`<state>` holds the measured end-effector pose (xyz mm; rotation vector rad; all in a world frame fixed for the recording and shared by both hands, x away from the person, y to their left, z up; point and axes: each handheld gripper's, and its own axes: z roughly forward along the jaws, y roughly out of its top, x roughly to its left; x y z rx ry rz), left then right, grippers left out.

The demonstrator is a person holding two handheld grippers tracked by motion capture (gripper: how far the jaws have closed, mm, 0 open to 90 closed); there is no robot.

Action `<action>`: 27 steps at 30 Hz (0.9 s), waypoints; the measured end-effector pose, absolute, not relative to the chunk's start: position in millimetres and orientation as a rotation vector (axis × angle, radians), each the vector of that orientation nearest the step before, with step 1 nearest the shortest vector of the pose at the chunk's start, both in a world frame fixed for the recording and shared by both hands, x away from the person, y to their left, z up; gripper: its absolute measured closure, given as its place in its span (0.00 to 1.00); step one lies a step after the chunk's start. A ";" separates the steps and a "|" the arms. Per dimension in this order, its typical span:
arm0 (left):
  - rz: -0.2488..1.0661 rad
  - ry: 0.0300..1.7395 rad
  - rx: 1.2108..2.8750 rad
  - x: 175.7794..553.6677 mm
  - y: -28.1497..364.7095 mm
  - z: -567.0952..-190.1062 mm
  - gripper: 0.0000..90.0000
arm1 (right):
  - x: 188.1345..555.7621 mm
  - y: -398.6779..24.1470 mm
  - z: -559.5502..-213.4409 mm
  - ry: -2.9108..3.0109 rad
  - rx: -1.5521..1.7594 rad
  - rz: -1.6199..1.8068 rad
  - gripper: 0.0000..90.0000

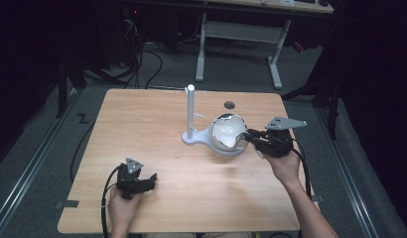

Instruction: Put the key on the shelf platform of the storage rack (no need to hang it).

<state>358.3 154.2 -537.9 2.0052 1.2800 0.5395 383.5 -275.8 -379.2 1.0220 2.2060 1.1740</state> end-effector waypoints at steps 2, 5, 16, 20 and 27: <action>0.539 1.280 2.005 358.3 154.2 -537.8 0.22 | 386.2 -274.3 -378.5 2.206 1.022 1.171 0.83; 0.539 1.280 2.005 358.3 154.3 -537.9 0.21 | 390.0 -271.7 -378.4 2.213 1.026 1.164 0.83; 0.535 1.280 2.005 358.3 154.5 -537.7 0.22 | 406.1 -261.5 -377.8 2.217 1.026 1.135 0.83; 0.535 1.281 2.003 358.3 154.5 -537.8 0.21 | 413.1 -257.4 -380.2 2.223 1.038 1.125 0.83; 0.535 1.280 2.006 358.3 154.5 -537.7 0.21 | 423.1 -252.1 -387.1 2.231 1.058 1.114 0.83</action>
